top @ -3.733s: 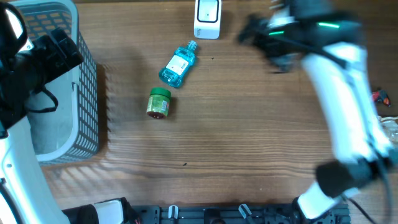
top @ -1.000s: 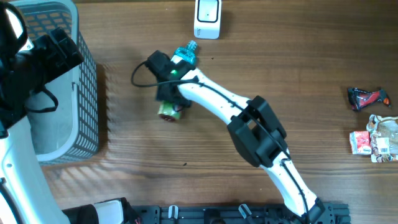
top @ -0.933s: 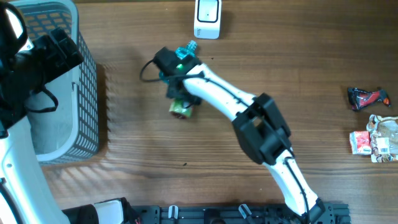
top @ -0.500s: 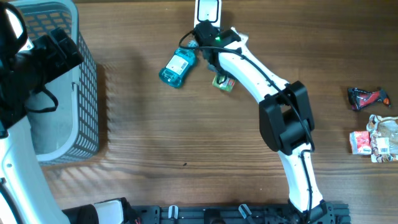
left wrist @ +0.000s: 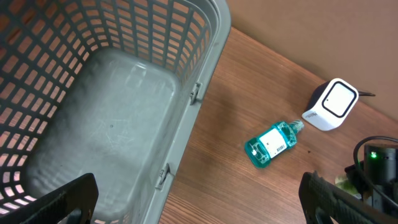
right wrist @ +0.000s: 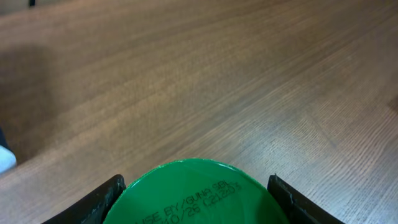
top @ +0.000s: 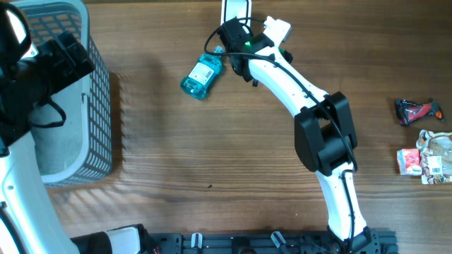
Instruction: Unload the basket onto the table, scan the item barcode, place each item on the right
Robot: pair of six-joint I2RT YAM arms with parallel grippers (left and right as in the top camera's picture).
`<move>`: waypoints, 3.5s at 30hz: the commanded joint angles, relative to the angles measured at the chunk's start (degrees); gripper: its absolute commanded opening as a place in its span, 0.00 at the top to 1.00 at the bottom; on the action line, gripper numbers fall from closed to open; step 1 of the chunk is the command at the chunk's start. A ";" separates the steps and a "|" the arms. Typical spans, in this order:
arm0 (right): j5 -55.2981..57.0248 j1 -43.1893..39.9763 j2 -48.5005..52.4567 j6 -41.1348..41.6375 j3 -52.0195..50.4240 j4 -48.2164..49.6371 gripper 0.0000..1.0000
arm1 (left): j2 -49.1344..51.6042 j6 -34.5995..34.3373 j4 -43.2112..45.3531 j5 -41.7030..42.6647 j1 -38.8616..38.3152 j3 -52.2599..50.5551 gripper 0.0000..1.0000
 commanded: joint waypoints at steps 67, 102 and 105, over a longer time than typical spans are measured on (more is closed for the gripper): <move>-59.39 -11.91 -18.27 -10.10 -1.95 -5.03 0.00 | 0.04 -0.09 0.11 0.28 0.46 0.48 0.00; -55.10 -10.14 11.63 -1.31 17.66 -13.81 0.01 | 0.04 -0.07 0.11 0.28 0.46 0.48 0.00; -55.28 -9.79 11.82 -1.31 17.66 -13.77 0.00 | 0.04 -0.09 0.11 0.26 0.46 0.48 0.00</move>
